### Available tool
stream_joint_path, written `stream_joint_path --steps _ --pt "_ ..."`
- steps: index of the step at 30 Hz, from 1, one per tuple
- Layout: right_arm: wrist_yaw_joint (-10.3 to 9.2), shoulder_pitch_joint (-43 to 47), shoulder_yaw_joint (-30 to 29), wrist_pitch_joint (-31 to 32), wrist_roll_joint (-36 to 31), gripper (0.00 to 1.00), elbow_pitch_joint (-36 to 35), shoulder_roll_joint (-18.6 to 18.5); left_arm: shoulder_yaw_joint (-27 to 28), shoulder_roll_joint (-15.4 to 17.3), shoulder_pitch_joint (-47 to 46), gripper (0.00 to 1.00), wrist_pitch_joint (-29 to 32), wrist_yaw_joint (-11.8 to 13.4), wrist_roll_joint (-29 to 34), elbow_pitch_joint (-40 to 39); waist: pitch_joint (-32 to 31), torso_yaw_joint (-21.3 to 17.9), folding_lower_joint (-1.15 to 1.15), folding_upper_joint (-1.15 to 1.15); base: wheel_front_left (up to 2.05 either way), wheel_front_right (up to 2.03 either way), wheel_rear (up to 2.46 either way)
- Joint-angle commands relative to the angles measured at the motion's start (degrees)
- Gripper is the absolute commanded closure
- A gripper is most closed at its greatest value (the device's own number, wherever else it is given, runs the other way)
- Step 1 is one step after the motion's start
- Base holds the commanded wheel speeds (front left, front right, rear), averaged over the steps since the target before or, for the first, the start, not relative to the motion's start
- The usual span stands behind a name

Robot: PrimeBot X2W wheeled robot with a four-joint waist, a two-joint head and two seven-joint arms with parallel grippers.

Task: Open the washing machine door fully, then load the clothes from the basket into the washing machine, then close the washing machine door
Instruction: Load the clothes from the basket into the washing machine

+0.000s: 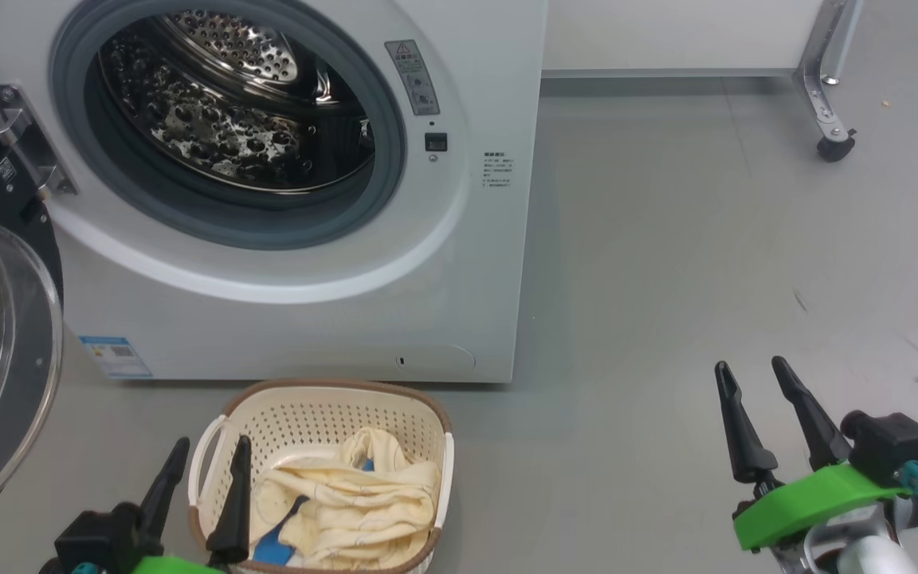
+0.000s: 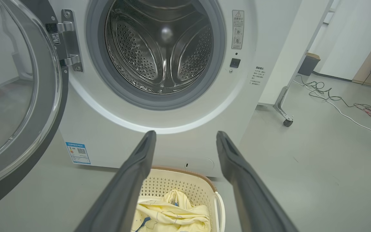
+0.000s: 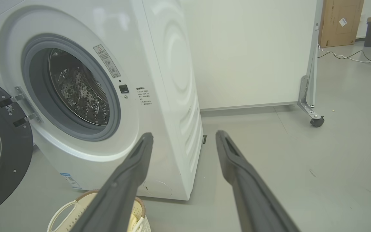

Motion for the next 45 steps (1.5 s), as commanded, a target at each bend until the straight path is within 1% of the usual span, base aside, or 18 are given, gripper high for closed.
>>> stream_joint_path --steps 1,6,11,23,45 --pt "-0.02 -1.48 0.69 -0.14 -0.45 0.00 -1.42 -0.25 1.67 1.29 -2.99 0.00 -0.72 0.22 0.30 -1.48 0.02 0.10 -0.01 0.00 1.38 -1.38 0.00" --pt "-0.02 -1.57 0.66 -0.17 -0.43 0.00 -1.29 -0.23 1.15 1.45 -3.00 0.00 -0.76 0.06 0.39 -0.91 0.03 0.30 -0.01 0.00 0.97 -0.97 0.00" --pt "-0.02 -1.63 0.69 -0.21 -0.37 0.00 -1.20 -0.31 1.02 1.47 -3.20 0.00 -1.03 0.57 0.94 -0.75 0.06 0.48 -0.01 0.00 0.40 -0.40 0.00" --pt "-0.02 -1.68 0.78 -0.24 -0.24 0.00 -1.11 -0.45 0.04 1.85 -3.36 0.00 -1.08 0.15 0.95 -0.07 -0.02 0.49 -0.01 0.00 0.00 0.00 0.00" --pt "-0.02 -1.51 0.55 0.03 -0.46 0.00 -1.43 -0.39 -1.08 2.12 -3.58 0.00 -1.31 0.11 0.34 0.76 0.14 0.30 -0.01 0.00 0.00 0.00 0.00"
